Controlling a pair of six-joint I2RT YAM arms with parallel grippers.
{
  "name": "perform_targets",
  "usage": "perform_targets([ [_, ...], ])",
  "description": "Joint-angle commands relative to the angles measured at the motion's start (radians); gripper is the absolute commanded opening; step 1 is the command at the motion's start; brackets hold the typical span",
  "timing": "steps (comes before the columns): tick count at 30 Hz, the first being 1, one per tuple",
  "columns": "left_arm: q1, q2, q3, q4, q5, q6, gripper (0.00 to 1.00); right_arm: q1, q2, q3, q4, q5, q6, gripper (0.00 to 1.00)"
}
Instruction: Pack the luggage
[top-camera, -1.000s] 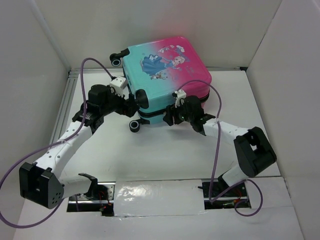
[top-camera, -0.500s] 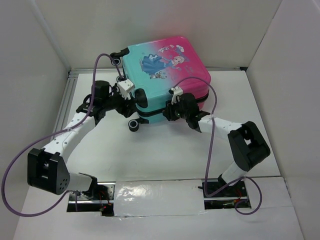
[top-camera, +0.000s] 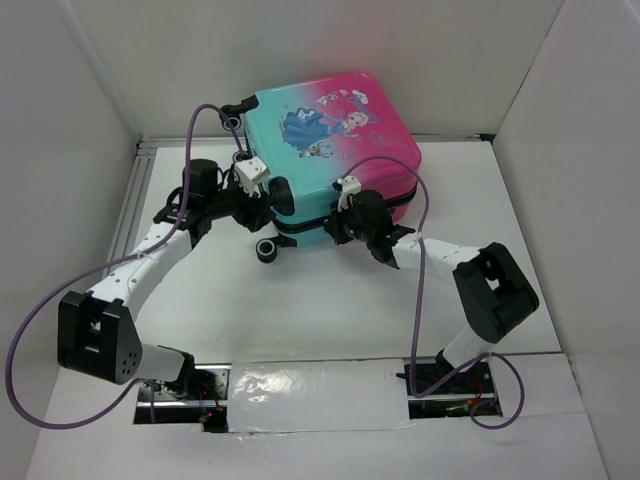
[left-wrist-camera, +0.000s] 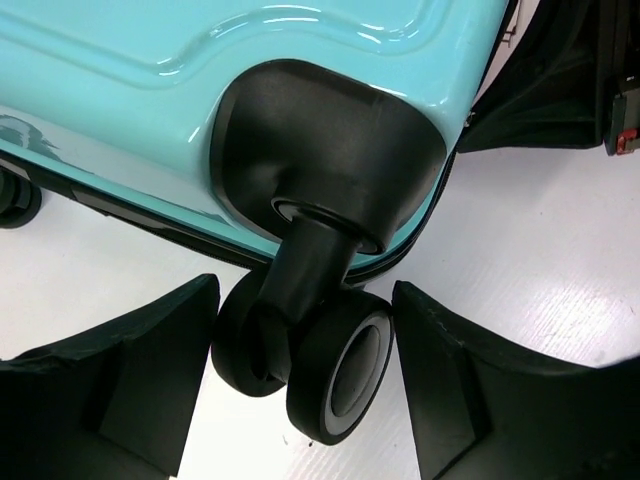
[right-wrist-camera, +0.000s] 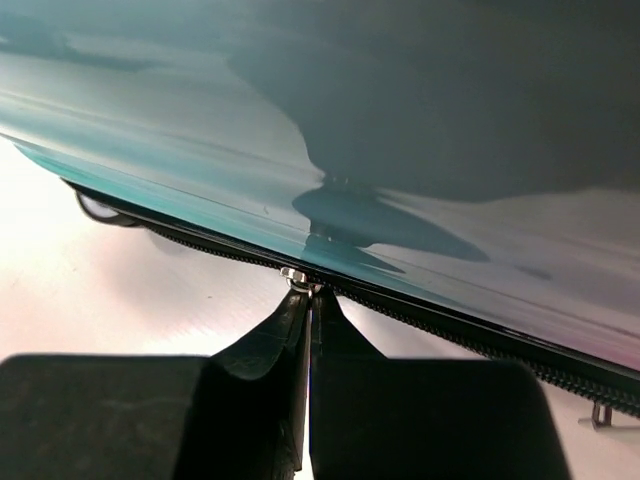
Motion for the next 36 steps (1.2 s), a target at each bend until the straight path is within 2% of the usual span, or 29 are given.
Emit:
perform_targets([
  [1, 0.001, 0.017, 0.024, 0.035, 0.017, 0.008, 0.81, 0.021, -0.031, 0.0, 0.088, 0.147, 0.009, 0.0],
  [2, 0.001, 0.028, 0.024, 0.035, 0.006, -0.001, 0.79, 0.021, -0.019, 0.009, 0.064, 0.199, 0.024, 0.0],
  [3, 0.001, 0.028, 0.024, 0.035, 0.006, -0.001, 0.77, 0.021, -0.019, 0.027, 0.031, 0.331, 0.047, 0.0],
  [5, -0.008, 0.028, 0.024, 0.035, -0.034, -0.001, 0.73, 0.021, -0.008, 0.037, -0.066, 0.479, 0.099, 0.0],
  [6, -0.008, 0.028, 0.024, 0.046, -0.055, -0.012, 0.7, 0.021, -0.008, 0.049, -0.093, 0.516, 0.108, 0.0],
  [9, -0.008, 0.037, 0.024, 0.055, -0.075, -0.021, 0.68, 0.01, -0.029, 0.049, -0.171, 0.604, 0.117, 0.0],
  [20, -0.018, 0.077, 0.024, 0.055, -0.086, -0.021, 0.65, -0.111, -0.077, 0.08, -0.296, 0.643, 0.118, 0.0],
  [28, -0.027, 0.077, 0.033, 0.055, -0.077, -0.021, 0.65, -0.215, -0.086, 0.081, -0.296, 0.609, 0.055, 0.0],
  [36, -0.027, 0.077, 0.033, 0.046, -0.077, -0.021, 0.65, -0.251, -0.084, 0.09, -0.286, 0.558, 0.003, 0.0],
])
